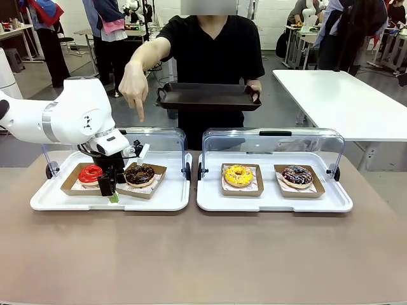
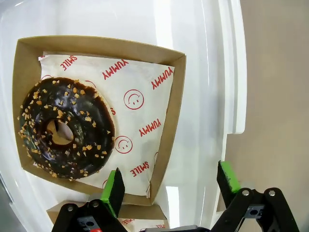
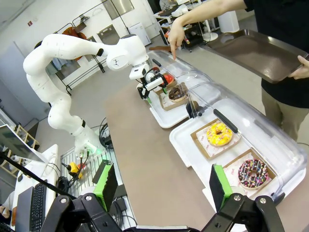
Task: Provide the desired donut to the person.
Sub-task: Pick up and lift the Paper togo box containing the Donut pointed at by the person.
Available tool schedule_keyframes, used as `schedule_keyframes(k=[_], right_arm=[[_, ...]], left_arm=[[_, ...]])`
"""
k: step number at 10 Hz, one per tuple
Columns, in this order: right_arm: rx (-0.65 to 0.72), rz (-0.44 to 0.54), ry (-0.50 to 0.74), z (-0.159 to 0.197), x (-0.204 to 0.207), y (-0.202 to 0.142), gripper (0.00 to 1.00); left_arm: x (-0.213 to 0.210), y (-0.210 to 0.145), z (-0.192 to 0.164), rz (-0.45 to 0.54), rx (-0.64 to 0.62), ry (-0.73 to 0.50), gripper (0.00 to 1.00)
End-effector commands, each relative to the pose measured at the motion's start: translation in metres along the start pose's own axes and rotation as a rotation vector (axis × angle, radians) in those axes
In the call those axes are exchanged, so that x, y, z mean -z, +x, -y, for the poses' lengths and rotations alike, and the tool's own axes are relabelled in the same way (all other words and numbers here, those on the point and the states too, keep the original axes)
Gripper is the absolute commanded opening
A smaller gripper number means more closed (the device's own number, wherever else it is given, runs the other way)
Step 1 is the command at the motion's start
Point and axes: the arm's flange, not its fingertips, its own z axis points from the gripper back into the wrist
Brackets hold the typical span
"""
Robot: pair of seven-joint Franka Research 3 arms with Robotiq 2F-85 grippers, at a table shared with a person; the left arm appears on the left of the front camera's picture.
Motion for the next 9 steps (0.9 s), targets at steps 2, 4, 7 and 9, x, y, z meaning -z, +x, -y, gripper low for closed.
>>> schedule_keyframes(k=[2, 4, 7, 9], right_arm=[[-0.006, 0.011, 0.012, -0.0002, -0.0006, 0.0, 1.0], [-0.006, 0.011, 0.012, -0.0002, -0.0006, 0.0, 1.0], [-0.006, 0.011, 0.012, -0.0002, -0.0006, 0.0, 1.0], [-0.006, 0.011, 0.012, -0.0002, -0.0006, 0.0, 1.0]], left_arm=[[0.0, -0.0013, -0.0056, -0.034, 0.021, 0.006, 0.45], [0.0017, -0.0016, -0.0065, -0.031, 0.026, 0.002, 0.0], [0.0063, -0.0025, -0.0068, -0.027, 0.025, -0.008, 0.21], [0.0078, -0.0028, -0.0074, -0.027, 0.03, -0.011, 0.0]])
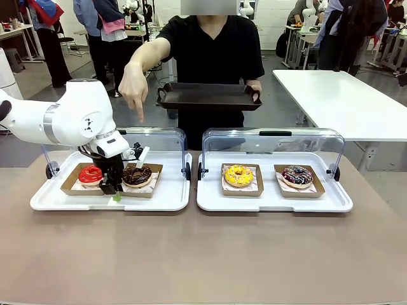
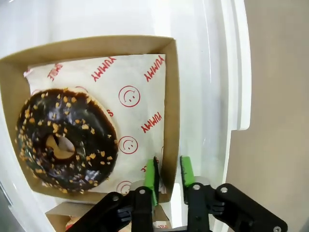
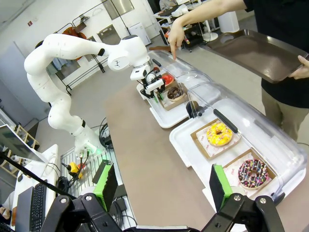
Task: Provide the desired donut to the person.
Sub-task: Pick up and lift the Paper togo box containing the Donut pointed at by the person.
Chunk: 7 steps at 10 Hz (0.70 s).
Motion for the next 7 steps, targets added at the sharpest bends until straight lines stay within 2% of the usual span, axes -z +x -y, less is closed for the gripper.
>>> schedule_keyframes(k=[1, 4, 7], right_arm=[[-0.006, 0.011, 0.012, 0.0, -0.001, 0.0, 1.0], [-0.006, 0.011, 0.012, 0.0, -0.001, 0.0, 1.0], [-0.006, 0.011, 0.012, 0.0, -0.001, 0.0, 1.0]], left_arm=[[0.001, -0.001, -0.005, -0.004, 0.014, -0.005, 0.0], [-0.009, 0.007, 0.006, -0.01, 0.061, 0.015, 0.0], [-0.045, 0.038, 0.032, -0.061, 0.154, 0.033, 0.0]])
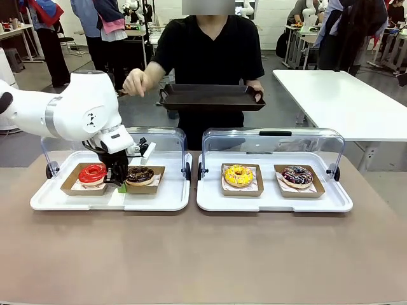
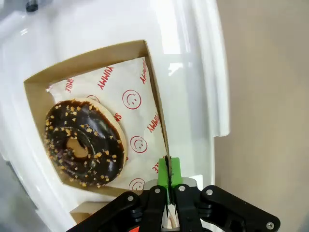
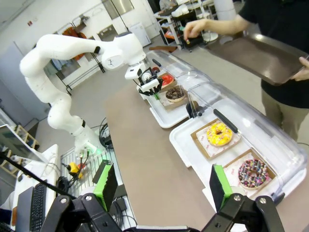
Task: Provide the desired donut to the person.
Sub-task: Pick up and lift the Paper togo box containing the Donut pointed at by the person.
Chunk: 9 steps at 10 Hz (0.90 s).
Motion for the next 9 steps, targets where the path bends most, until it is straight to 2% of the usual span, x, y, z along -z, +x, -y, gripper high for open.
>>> schedule_keyframes(k=[1, 3, 5, 9], right_arm=[[-0.006, 0.011, 0.012, 0.0, -0.001, 0.0, 1.0], [-0.006, 0.011, 0.012, 0.0, -0.001, 0.0, 1.0], [-0.006, 0.011, 0.012, 0.0, -0.001, 0.0, 1.0], [-0.006, 0.011, 0.012, 0.0, -0.001, 0.0, 1.0]], left_arm=[[-0.045, 0.028, 0.028, -0.059, 0.019, -0.072, 0.0], [-0.107, 0.061, 0.056, -0.081, -0.033, -0.156, 0.0], [-0.163, 0.082, 0.081, -0.121, -0.041, -0.112, 0.0], [-0.248, 0.095, 0.088, -0.163, -0.069, 0.018, 0.0]])
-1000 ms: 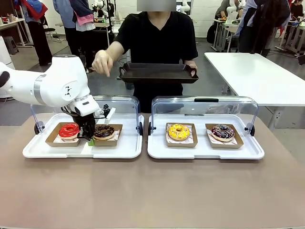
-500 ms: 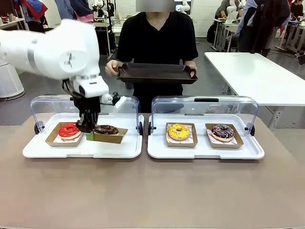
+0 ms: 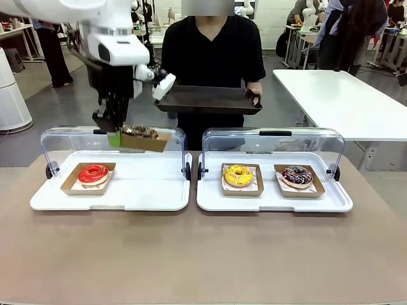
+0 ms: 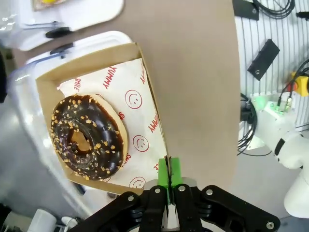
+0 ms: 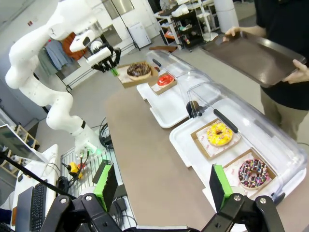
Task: Provide the desired donut to the person.
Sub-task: Pick up and lift the Paper togo box containing the Donut pointed at by the person.
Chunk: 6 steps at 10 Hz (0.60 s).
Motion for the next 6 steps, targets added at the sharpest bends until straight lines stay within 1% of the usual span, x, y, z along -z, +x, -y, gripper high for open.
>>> schedule_keyframes(k=[1, 3, 4, 5, 6], right_arm=[[-0.007, 0.012, 0.011, 0.0, -0.001, 0.0, 1.0], [-0.007, 0.012, 0.011, 0.0, -0.001, 0.0, 1.0], [-0.007, 0.012, 0.011, 0.0, -0.001, 0.0, 1.0], [-0.007, 0.012, 0.011, 0.0, -0.001, 0.0, 1.0], [-0.007, 0.012, 0.011, 0.0, -0.001, 0.0, 1.0]], left_arm=[[-0.026, -0.002, -0.009, -0.027, -0.037, 0.053, 0.0], [-0.033, -0.009, -0.012, -0.012, -0.05, 0.067, 0.0], [-0.032, -0.012, -0.009, 0.007, -0.045, 0.063, 0.0], [-0.029, -0.014, -0.001, 0.044, -0.021, 0.093, 0.0], [-0.036, -0.011, -0.009, 0.005, -0.024, 0.069, 0.0]])
